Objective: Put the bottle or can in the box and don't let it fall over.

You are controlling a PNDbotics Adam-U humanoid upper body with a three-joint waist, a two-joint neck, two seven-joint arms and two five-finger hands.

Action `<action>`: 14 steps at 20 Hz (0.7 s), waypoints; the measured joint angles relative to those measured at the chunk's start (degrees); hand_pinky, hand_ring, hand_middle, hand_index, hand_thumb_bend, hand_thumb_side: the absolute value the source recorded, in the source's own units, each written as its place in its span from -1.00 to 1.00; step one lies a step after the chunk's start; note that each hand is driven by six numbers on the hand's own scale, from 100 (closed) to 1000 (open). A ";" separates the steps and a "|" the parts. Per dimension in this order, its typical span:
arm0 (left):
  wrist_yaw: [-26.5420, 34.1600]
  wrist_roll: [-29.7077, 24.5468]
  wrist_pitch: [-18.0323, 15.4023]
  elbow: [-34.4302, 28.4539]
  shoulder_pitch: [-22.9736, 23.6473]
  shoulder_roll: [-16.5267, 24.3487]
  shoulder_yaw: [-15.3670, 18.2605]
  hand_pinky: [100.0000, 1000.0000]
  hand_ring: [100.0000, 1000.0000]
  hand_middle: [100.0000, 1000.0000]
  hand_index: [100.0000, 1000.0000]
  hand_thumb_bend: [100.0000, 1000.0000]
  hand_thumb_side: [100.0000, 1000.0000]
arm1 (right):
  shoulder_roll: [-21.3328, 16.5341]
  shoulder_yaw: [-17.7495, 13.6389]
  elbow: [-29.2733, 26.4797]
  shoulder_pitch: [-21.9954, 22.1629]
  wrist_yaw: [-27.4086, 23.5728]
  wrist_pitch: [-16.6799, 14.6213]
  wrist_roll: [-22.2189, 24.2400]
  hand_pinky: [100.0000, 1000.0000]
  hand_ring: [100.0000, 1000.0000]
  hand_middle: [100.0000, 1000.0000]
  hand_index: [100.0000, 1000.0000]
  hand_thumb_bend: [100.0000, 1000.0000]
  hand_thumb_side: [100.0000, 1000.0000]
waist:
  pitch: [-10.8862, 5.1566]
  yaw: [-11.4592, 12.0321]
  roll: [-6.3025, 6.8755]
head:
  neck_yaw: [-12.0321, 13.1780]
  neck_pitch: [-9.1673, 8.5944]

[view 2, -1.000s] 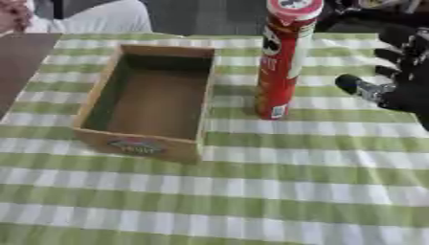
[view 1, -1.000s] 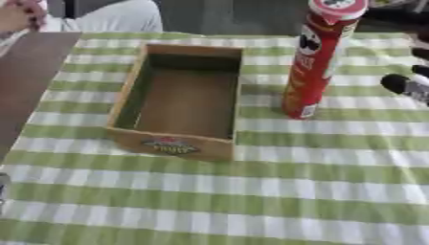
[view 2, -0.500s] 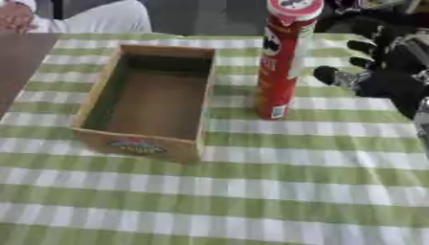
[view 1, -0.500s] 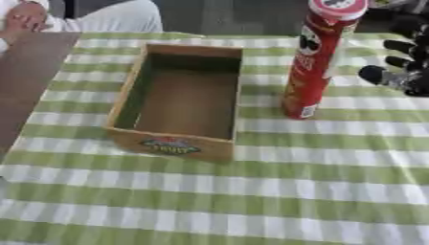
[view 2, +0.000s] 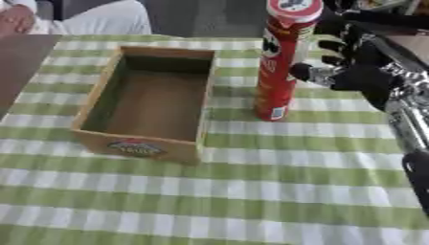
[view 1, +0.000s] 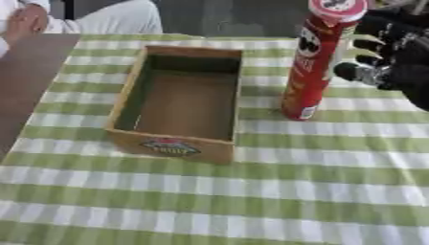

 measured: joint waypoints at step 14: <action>0.05 -0.15 -0.15 0.13 -0.14 -0.45 -0.01 0.27 0.34 0.22 0.37 -0.56 0.12 | 3.12 0.74 5.06 -4.03 0.13 0.61 1.23 0.98 1.00 1.00 0.99 0.20 -1.00 | 0.06 0.68 -0.03 | -0.56 -0.32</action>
